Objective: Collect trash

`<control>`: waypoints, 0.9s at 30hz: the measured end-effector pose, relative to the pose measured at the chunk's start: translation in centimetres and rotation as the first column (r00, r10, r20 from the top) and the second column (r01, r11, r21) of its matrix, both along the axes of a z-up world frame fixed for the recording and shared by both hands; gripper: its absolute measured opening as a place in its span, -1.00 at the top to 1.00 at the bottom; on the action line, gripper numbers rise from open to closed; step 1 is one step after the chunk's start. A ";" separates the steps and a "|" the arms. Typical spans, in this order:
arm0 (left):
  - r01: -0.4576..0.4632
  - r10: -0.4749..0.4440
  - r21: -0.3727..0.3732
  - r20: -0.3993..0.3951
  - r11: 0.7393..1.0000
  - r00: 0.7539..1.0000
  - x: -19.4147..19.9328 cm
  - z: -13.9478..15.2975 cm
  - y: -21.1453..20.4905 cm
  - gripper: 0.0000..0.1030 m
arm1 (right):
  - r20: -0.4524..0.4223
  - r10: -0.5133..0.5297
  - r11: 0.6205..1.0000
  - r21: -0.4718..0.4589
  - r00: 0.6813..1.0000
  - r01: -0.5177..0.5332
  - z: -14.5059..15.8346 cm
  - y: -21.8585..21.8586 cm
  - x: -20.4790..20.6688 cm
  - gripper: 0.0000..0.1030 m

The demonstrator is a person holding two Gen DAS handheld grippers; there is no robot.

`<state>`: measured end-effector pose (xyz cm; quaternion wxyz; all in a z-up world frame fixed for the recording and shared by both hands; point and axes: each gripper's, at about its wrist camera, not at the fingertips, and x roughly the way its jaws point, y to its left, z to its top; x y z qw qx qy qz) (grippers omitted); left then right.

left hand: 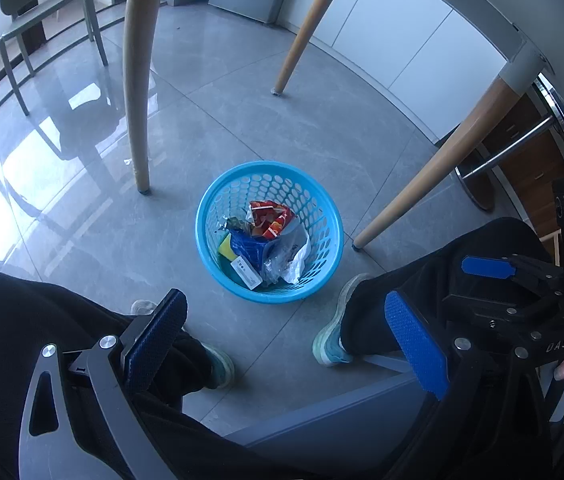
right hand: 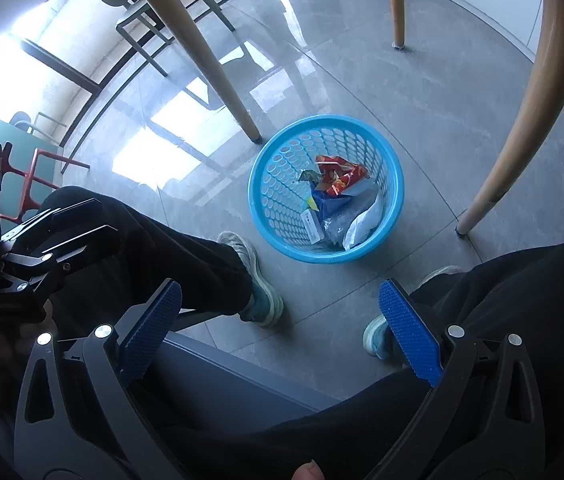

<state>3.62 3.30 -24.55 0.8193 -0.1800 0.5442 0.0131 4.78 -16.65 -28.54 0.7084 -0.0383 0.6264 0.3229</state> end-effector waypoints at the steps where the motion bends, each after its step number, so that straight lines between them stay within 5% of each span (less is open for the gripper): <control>1: 0.001 -0.001 0.001 0.001 1.000 1.000 0.0 0.0 0.0 -0.89 | 0.000 -0.001 1.000 -0.001 1.000 0.001 0.0 0.0 0.0 -0.84; 27: 0.001 -0.001 0.003 -0.015 1.000 1.000 0.1 -0.2 0.1 -0.89 | -0.008 -0.003 1.000 -0.004 1.000 0.003 -0.1 -0.1 0.0 -0.84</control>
